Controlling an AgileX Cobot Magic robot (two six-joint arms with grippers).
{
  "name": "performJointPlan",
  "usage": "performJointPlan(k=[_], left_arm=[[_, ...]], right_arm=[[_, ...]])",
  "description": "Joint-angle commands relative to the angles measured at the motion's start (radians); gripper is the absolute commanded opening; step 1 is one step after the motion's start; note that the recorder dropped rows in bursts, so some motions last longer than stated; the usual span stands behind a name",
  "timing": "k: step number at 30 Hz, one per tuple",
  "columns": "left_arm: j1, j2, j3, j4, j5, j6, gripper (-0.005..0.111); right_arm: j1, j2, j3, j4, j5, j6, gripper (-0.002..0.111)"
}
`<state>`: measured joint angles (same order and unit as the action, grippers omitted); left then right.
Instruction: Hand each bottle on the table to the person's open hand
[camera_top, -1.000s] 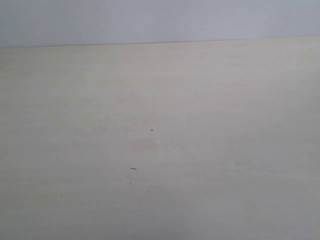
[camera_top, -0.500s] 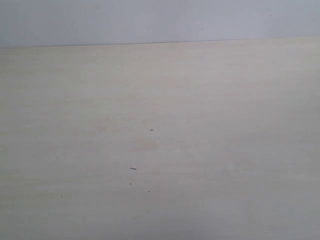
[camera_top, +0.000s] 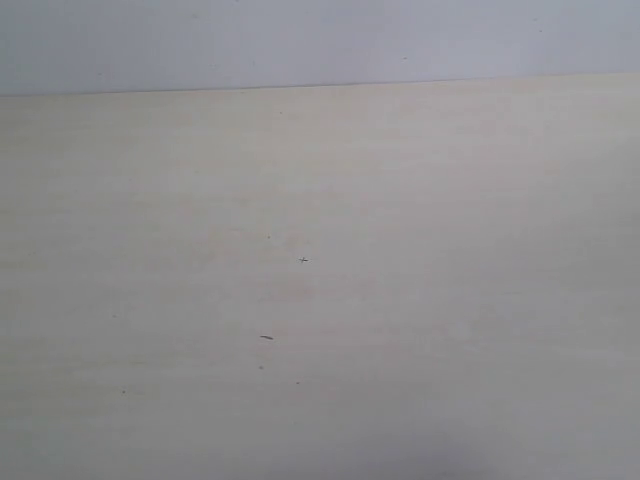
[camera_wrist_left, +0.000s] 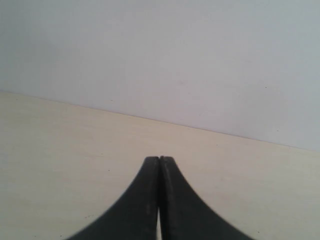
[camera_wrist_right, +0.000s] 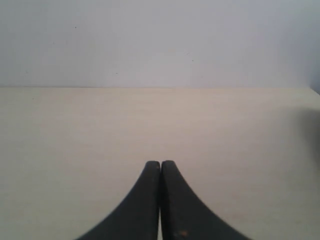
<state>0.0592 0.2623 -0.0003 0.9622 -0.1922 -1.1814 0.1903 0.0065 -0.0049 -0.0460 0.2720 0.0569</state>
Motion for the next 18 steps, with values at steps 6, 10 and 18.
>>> performJointPlan(k=[6, 10, 18], left_arm=[[0.000, -0.007, 0.000, -0.005, -0.001, -0.001, 0.000], [0.000, -0.007, 0.000, -0.005, -0.001, -0.001, 0.000], [0.000, -0.007, 0.000, -0.005, -0.001, -0.001, 0.000]], right_arm=[[-0.006, -0.006, 0.005, -0.008, 0.000, -0.002, 0.000], [-0.006, -0.006, 0.005, -0.008, 0.000, -0.002, 0.000], [-0.006, -0.006, 0.005, -0.004, 0.010, -0.002, 0.000]])
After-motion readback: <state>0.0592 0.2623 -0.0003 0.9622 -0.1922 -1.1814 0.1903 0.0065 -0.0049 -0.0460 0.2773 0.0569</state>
